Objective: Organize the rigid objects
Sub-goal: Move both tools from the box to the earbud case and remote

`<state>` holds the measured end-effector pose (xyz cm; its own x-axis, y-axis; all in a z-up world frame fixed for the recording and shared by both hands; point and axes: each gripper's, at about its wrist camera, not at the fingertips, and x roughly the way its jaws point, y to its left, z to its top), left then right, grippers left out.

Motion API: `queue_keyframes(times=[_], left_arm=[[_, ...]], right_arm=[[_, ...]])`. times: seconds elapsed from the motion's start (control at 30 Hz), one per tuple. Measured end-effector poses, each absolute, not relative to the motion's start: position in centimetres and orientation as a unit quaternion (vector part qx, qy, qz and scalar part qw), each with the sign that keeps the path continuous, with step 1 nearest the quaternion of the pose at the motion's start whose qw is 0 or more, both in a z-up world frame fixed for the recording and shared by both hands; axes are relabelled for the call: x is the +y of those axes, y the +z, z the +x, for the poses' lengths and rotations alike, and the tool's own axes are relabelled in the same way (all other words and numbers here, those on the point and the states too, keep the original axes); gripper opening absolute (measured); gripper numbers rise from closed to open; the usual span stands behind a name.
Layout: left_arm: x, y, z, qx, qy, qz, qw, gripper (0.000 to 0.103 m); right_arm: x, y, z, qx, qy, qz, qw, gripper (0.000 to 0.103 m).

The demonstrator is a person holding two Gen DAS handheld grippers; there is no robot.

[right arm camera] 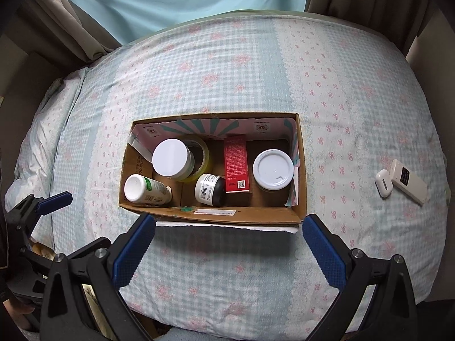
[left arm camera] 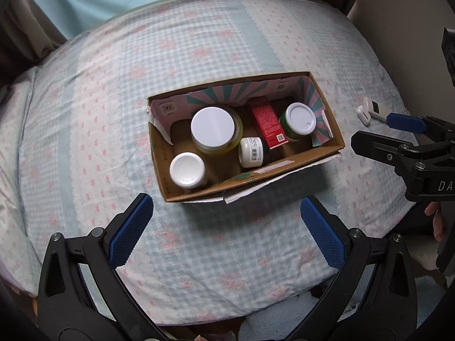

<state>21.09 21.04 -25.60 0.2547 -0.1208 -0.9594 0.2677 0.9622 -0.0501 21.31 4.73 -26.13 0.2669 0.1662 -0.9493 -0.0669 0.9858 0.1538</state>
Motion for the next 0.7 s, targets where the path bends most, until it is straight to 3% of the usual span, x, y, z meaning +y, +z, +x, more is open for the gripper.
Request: queue_keyframes(times=[0.7], left_arm=[[1.7, -23.3, 19.7, 0.584, -0.023, -0.012, 0.811, 0.103]], right_arm=[[-12.4, -21.1, 21.1, 0.548, 0.163, -0.039, 0.819, 0.103]])
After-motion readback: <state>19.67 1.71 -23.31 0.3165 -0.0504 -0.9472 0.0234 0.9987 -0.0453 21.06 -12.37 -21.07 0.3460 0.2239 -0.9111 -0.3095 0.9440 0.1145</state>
